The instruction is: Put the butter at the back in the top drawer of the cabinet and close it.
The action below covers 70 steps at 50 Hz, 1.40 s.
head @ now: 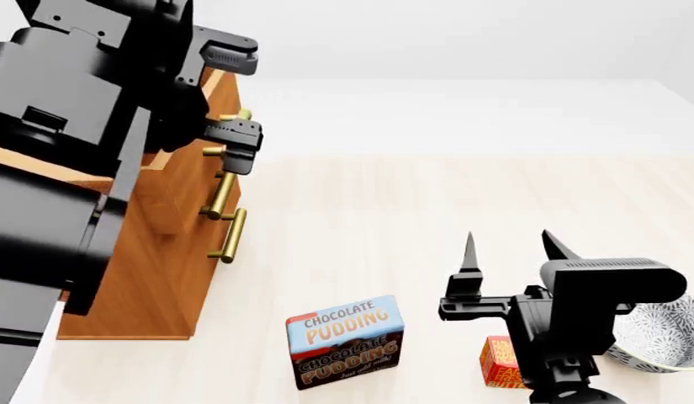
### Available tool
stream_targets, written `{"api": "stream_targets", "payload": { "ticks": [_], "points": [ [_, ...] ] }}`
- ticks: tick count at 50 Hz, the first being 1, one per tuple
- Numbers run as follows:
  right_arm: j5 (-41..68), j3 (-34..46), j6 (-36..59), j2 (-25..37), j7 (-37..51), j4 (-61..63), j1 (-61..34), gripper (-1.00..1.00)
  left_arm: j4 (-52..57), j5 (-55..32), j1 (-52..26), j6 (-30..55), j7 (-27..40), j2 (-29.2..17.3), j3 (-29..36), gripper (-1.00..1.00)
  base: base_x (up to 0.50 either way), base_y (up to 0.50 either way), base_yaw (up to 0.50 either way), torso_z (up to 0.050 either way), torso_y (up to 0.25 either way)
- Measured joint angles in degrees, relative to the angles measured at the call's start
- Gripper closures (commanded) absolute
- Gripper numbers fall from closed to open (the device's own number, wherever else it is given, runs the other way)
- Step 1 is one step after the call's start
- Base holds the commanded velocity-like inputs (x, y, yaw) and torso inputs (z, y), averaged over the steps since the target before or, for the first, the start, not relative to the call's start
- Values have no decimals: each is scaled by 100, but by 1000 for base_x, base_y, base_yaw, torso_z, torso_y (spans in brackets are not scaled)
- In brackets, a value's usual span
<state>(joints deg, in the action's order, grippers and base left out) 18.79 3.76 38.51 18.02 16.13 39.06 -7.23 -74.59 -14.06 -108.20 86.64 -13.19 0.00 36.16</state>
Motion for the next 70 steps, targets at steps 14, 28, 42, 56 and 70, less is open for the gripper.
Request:
{"api": "stream_targets", "payload": {
  "ticks": [14,28,42,56,70],
  "points": [
    [42,-3,14,26,38,20,-2,-100,-24,-465,-45,113,-300,-18,404,-100,0,0,0,0,0],
    [84,-117,-2,54,125,66,84,-100,-8,-3024,-225,-39,162,-39,2112,-100,0,0,0,0,0],
    [167,-445,-8,78,287,194,290,-100,380,-6499,-418,-516,773,-42,4429,-100,0,0,0,0,0],
    [377,-826,-56,105,333,359,492,-100,827,-8637,-587,-924,1238,-37,5633,-100,0,0,0,0,0],
    [521,-1013,-110,130,337,448,584,-100,1206,-9741,-709,-1237,1254,-39,5978,-100,0,0,0,0,1]
  ]
}}
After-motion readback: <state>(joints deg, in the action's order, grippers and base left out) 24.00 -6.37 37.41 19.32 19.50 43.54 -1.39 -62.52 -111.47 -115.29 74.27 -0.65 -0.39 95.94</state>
